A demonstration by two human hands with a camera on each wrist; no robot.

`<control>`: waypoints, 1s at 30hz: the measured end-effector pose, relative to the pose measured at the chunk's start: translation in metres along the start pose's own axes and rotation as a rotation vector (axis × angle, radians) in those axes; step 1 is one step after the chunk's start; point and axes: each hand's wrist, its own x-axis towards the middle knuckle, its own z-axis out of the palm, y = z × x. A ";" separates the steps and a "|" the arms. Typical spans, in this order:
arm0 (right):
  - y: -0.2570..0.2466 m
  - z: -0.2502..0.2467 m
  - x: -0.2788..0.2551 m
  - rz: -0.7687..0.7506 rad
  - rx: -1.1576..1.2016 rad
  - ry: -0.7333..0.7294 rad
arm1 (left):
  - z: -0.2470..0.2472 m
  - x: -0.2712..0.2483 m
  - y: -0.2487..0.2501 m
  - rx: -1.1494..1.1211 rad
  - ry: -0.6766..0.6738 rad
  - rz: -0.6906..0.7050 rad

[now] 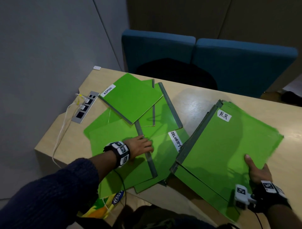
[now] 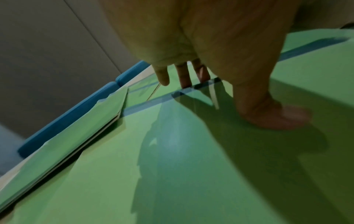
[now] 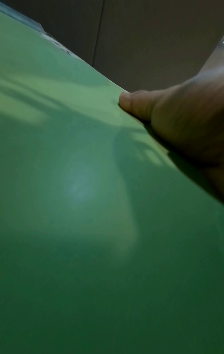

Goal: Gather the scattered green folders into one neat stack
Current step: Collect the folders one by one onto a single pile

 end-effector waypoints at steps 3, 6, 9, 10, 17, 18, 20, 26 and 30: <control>-0.015 0.002 -0.012 -0.005 -0.011 0.007 | -0.028 0.014 0.008 0.042 -0.020 0.030; -0.031 0.010 -0.029 -0.025 -0.006 -0.036 | -0.061 0.003 0.003 -0.166 -0.023 -0.004; -0.035 0.013 -0.032 -0.012 0.005 0.004 | -0.097 -0.016 -0.011 -0.417 0.064 -0.126; -0.035 0.012 -0.035 -0.011 0.010 0.014 | -0.114 -0.025 -0.014 -0.498 0.098 -0.160; -0.027 0.010 -0.028 0.030 -0.085 0.034 | -0.157 -0.042 -0.058 -1.634 0.693 -0.150; -0.027 0.010 -0.028 0.041 -0.097 0.038 | -0.153 -0.038 -0.065 -1.765 0.796 -0.195; -0.034 0.012 -0.033 0.056 -0.097 0.033 | -0.142 -0.029 -0.080 -1.940 0.944 -0.317; -0.043 0.011 -0.038 0.046 -0.058 0.015 | -0.060 -0.003 -0.136 -2.003 1.035 -1.142; -0.044 0.014 -0.039 0.057 -0.083 0.053 | -0.016 0.000 -0.155 -1.749 0.733 -1.539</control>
